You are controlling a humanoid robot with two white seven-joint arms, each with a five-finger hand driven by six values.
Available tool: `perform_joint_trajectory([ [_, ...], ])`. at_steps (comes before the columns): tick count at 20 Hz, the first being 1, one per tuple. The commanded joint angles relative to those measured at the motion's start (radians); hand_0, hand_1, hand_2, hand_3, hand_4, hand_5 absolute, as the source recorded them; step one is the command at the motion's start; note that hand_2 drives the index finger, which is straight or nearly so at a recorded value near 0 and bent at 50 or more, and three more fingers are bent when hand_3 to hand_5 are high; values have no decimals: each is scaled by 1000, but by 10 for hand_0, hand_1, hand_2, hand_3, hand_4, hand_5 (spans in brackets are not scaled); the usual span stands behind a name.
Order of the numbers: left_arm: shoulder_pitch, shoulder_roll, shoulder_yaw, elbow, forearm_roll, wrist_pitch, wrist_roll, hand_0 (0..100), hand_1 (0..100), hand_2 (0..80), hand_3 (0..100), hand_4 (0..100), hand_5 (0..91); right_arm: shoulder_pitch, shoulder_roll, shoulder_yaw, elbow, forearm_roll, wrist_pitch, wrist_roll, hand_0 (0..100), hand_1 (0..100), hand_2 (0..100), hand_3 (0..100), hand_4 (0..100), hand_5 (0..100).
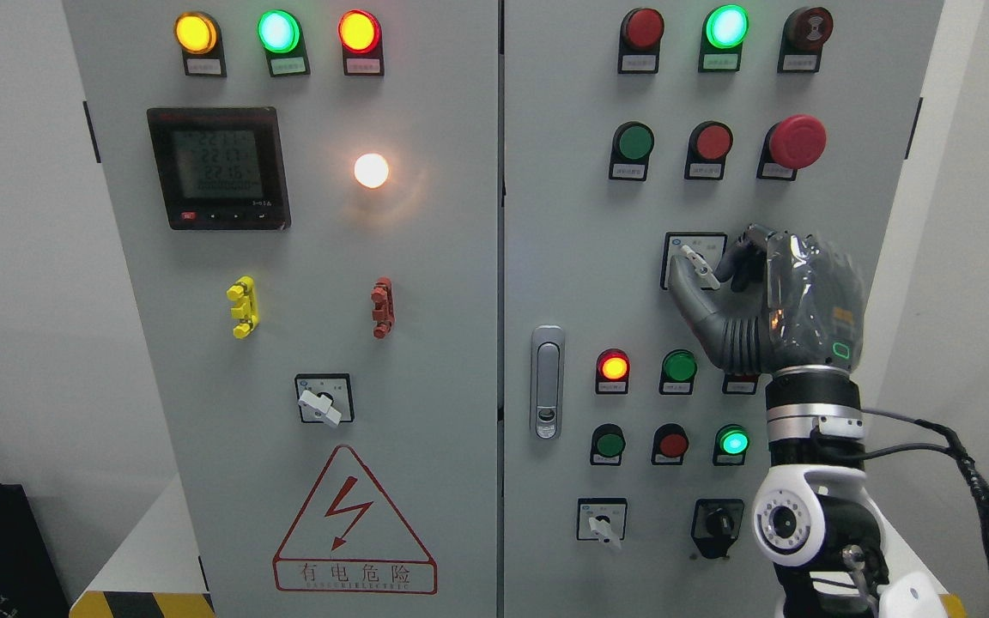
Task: Rotate and turn off gray switch
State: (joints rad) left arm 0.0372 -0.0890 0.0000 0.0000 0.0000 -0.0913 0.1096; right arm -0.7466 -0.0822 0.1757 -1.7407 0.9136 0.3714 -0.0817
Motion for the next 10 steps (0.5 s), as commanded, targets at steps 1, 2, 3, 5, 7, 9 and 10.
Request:
perform_joint_trajectory([
  [1,0,0,32,23,-8,-1,-1,120,389,0,0,0,0,-2,1,8,4,-2,0,0,452,373,714,862,663,786],
  [2,0,0,32,23,-8,1,1,120,389,0,0,0,0,0,1,10,4,-2,0,-1,457,372,714,862,664,786],
  [3,0,0,32,23,-8,1,-1,120,389,0,0,0,0,0,1,11,4,-2,0,-1,466,370,715,864,666,786],
  [5,0,0,32,23,-8,-1,-1,120,389,0,0,0,0,-2,1,11,4,-2,0,-1,474,368,716,867,670,789],
  [7,1,0,32,23,-8,1,1,120,389,0,0,0,0,-2,1,11,4,-2,0,-1,480,366,724,873,672,791],
  [9,0,0,32,23,-8,1,1,120,389,0,0,0,0,-2,1,11,6,-2,0,-1,489,364,730,877,674,794],
  [10,0,0,32,23,-8,1,-1,120,389,0,0,0,0,-2,1,11,6,-2,0,-1,490,364,732,878,674,795],
])
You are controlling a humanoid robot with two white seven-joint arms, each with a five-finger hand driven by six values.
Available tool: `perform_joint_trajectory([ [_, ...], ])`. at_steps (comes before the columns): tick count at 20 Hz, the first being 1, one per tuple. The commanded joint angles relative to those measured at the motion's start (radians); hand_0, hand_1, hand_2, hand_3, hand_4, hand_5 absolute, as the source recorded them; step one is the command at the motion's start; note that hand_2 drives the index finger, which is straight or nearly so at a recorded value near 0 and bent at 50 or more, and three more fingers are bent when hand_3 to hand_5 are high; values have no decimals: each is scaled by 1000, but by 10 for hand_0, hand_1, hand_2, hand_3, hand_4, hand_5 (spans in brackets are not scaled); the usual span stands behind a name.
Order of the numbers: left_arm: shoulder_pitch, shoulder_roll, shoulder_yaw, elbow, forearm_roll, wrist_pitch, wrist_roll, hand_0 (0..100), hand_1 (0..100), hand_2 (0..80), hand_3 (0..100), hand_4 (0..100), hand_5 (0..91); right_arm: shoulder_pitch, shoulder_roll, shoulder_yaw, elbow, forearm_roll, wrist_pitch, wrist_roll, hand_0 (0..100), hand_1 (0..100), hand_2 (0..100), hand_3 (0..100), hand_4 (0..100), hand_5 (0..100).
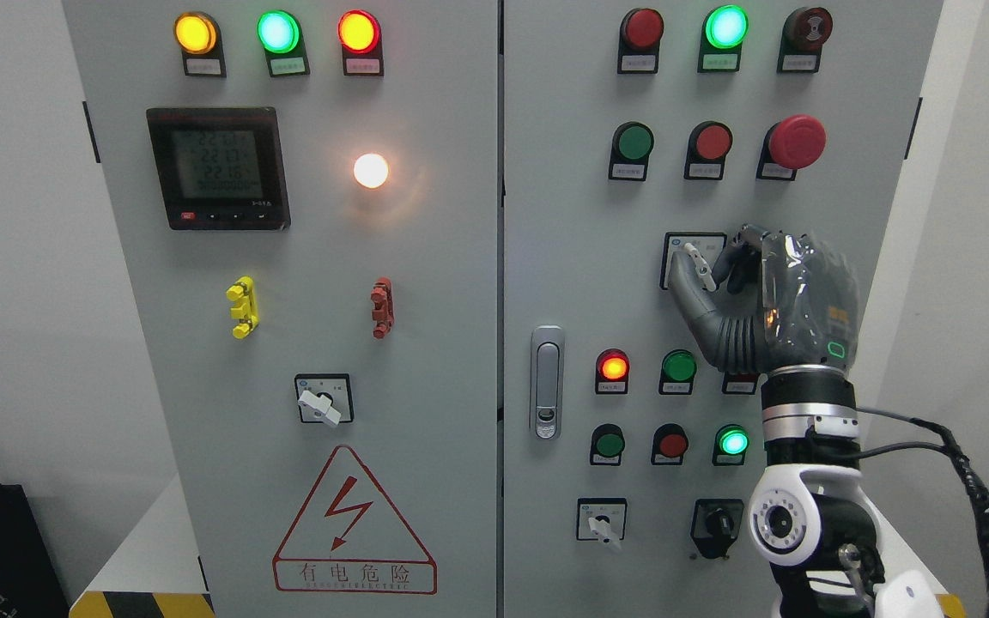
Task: Rotate and turn off gray switch
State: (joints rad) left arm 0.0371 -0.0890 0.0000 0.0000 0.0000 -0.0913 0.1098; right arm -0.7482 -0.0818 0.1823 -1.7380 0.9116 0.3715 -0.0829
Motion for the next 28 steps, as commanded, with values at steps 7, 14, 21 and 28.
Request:
perform_joint_trajectory([
  [7,1,0,32,23,-8,1,1,120,389,0,0,0,0,-2,0,6,3,-2,0,0,513,339,745,891,684,802],
  [14,1,0,32,23,-8,1,1,120,389,0,0,0,0,-2,0,6,3,-2,0,0,539,327,754,900,688,809],
  [21,0,0,32,23,-8,1,-1,120,389,0,0,0,0,-2,7,8,0,-5,-2,0,585,317,759,902,690,813],
  [28,0,0,32,23,-8,1,-1,120,389,0,0,0,0,4,8,8,-20,-2,-5,-1,529,305,762,905,691,813],
])
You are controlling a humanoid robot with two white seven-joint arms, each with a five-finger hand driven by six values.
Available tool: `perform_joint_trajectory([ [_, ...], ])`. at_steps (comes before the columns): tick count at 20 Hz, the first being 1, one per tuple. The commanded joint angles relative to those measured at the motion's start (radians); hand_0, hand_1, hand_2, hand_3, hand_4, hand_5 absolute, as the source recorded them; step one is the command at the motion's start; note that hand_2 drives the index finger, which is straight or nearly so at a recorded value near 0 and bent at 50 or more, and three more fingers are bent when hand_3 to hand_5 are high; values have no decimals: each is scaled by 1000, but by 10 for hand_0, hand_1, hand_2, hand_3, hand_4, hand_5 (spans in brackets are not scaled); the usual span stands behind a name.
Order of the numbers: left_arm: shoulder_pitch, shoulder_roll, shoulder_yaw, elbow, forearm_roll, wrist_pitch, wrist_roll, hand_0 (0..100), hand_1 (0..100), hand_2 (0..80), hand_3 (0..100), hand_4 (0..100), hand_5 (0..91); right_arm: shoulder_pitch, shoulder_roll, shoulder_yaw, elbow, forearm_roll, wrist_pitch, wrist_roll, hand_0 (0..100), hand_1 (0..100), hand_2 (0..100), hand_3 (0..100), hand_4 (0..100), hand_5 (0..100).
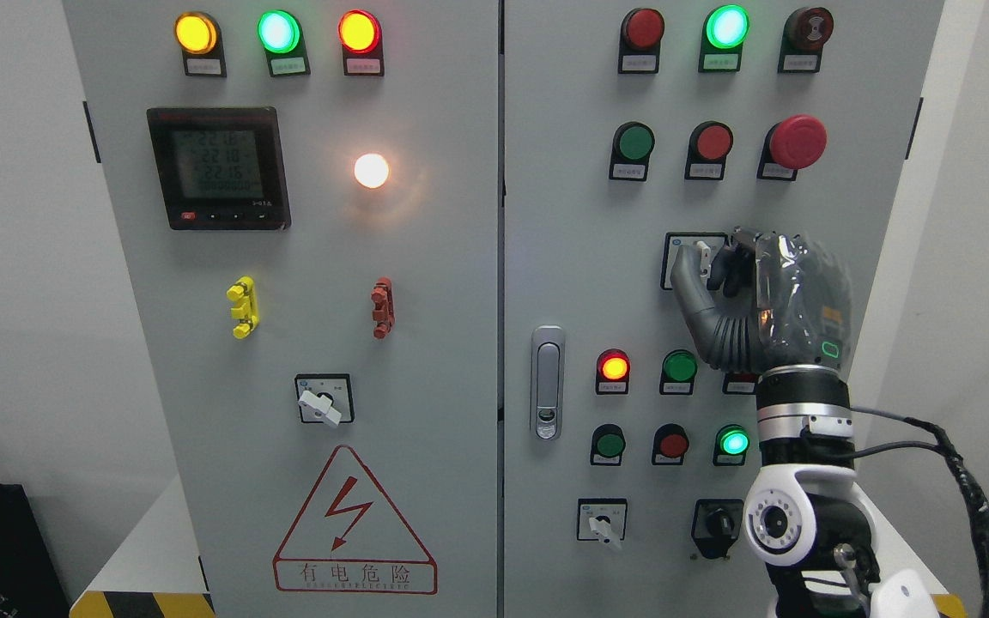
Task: Rotate and turn off gray switch
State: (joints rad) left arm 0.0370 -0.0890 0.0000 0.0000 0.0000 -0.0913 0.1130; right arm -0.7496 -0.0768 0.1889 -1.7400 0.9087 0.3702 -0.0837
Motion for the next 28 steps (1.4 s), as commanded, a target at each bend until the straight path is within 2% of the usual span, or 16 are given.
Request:
perform_joint_trajectory([
  [1,1,0,32,23,-8,1,-3,120,389,0,0,0,0,7,2,1,-22,1,-4,1,525,306,762,904,691,813],
  [15,0,0,31,23,-8,-1,-3,120,389,0,0,0,0,53,-14,-3,-108,6,-8,-5,455,364,761,900,692,814],
  [18,0,0,32,23,-8,-1,-3,120,389,0,0,0,0,79,-18,-9,-136,16,-14,-25,430,374,760,899,691,814],
  [21,0,0,32,23,-8,1,-4,120,389,0,0,0,0,108,-38,-16,-173,16,-49,-42,421,384,761,899,687,828],
  [24,0,0,32,23,-8,1,-4,120,389,0,0,0,0,144,-47,-32,-213,16,-125,-86,408,401,735,909,717,841],
  [28,1,0,32,23,-8,1,-4,120,389,0,0,0,0,190,-47,-52,-250,15,-192,-91,386,425,685,926,755,778],
])
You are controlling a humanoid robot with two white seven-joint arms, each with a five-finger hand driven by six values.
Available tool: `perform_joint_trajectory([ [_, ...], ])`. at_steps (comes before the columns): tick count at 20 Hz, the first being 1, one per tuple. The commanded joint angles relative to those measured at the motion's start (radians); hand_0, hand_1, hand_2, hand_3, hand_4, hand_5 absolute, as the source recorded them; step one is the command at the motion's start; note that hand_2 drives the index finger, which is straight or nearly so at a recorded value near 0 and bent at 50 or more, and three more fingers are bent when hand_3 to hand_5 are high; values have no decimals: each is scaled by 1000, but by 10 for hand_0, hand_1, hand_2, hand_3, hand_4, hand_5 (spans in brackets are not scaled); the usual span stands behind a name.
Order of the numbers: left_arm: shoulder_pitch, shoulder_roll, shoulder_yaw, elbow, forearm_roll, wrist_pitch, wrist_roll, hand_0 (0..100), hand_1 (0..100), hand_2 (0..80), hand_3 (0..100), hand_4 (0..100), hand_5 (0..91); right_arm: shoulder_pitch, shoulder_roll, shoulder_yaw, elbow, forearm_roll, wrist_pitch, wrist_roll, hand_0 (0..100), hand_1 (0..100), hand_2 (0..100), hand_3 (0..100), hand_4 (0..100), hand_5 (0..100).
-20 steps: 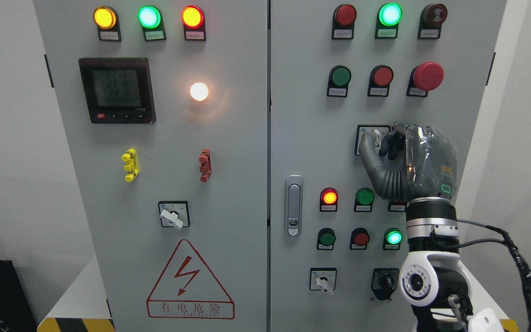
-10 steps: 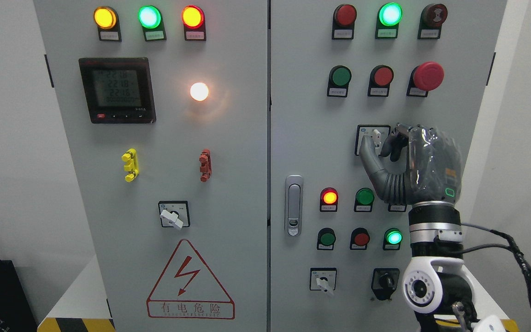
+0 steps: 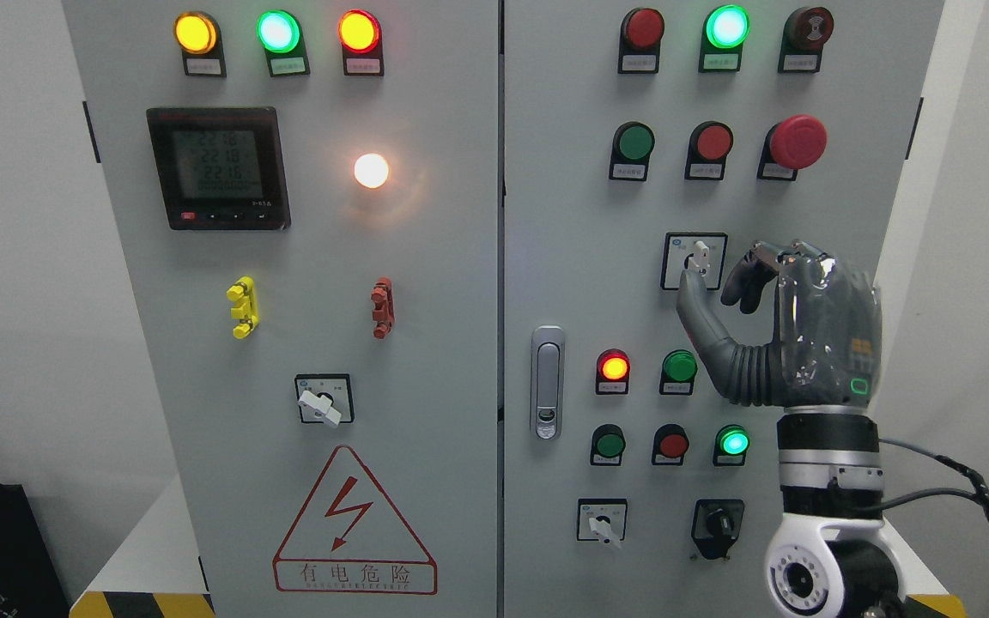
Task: Rotate and turn off gray switch
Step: 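Open the right fingers and pull the hand back from the switch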
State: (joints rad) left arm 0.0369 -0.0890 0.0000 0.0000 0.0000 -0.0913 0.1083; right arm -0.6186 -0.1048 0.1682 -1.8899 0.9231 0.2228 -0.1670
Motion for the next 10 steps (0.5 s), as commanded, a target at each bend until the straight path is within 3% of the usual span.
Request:
perform_joint_trajectory([
  [1,0,0,32,23,-8,1,1,120,389,0,0,0,0,71,-19,-36,-106,0,-59,-9,390,426,677,930,737,722],
  [2,0,0,32,23,-8,1,2,120,389,0,0,0,0,85,-18,-47,-113,0,-71,-9,392,426,664,922,724,701],
  [4,0,0,32,23,-8,1,1,120,389,0,0,0,0,99,-13,-52,-117,-1,-89,-9,411,402,600,781,630,613],
  [5,0,0,32,23,-8,1,1,120,389,0,0,0,0,106,-15,-53,-118,-1,-95,-11,413,398,594,772,619,609],
  [7,1,0,32,23,-8,1,1,120,389,0,0,0,0,131,-16,-67,-144,-1,-126,-11,437,348,478,567,401,413],
  [10,0,0,31,25,-8,-1,2,120,389,0,0,0,0,171,-16,-84,-156,-1,-180,-11,436,328,397,451,280,277],
])
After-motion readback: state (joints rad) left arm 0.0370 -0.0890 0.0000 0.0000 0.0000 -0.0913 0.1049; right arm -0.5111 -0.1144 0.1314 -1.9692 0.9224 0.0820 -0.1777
